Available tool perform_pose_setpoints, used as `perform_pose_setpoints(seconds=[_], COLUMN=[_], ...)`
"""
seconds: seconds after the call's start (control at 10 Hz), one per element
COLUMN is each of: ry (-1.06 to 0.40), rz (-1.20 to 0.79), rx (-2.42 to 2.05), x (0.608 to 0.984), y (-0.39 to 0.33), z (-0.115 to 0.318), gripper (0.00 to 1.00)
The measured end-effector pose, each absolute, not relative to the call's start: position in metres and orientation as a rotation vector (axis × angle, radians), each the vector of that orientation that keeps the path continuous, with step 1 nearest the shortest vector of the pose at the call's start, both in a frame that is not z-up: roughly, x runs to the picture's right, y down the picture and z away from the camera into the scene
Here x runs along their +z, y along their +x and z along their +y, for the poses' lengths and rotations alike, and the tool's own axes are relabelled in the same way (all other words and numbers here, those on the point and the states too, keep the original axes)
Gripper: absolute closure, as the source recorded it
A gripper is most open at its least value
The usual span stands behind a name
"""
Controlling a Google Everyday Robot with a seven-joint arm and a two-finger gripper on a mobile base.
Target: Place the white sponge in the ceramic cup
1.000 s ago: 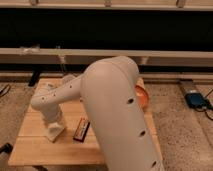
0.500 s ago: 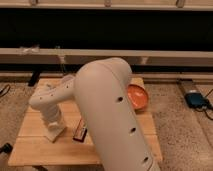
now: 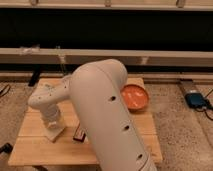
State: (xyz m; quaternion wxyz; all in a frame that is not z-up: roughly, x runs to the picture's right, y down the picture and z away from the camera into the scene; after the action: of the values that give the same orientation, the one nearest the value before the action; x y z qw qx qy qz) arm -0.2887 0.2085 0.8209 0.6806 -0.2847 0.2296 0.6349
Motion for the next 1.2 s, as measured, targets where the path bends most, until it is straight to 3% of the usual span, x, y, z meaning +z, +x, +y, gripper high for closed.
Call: perform_pose_setpoints(seconds=[0.3, 0.6, 1.2], ry=[-0.634, -0.622, -0.614], rz=[0.543, 0.586, 0.553], rx=[1.422, 1.411, 1.392], x=[0.823, 0.822, 0.802], y=[-0.286, -0.279, -0.287], z=[0.212, 0.217, 0.196], gripper=[0.72, 0.98, 1.0])
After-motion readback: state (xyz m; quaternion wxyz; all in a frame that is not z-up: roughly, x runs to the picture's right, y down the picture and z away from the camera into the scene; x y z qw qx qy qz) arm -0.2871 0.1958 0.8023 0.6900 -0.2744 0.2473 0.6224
